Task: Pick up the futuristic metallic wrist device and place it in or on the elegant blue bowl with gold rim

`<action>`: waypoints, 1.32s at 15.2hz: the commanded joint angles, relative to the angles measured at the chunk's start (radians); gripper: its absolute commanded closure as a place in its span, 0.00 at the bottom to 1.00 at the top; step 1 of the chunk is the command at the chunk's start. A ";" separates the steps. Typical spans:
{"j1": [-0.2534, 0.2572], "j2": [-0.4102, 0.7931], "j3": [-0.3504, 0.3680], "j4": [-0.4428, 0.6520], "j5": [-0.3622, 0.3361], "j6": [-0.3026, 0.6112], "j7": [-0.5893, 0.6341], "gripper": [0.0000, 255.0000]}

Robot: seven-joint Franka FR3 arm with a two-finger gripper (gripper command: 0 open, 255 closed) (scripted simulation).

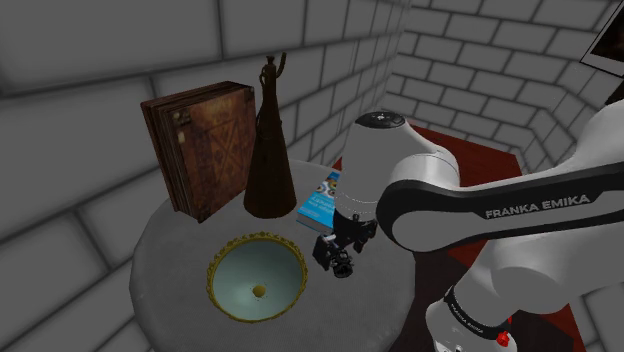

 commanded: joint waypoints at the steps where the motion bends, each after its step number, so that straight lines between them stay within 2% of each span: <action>1: -0.003 0.023 0.013 -0.014 0.005 0.038 0.002 0.00; 9: -0.003 0.029 0.017 -0.019 0.007 0.048 0.002 0.00; 10: -0.003 0.029 0.017 -0.019 0.007 0.048 0.002 1.00; 20: -0.002 0.018 0.011 -0.011 0.004 0.030 0.001 1.00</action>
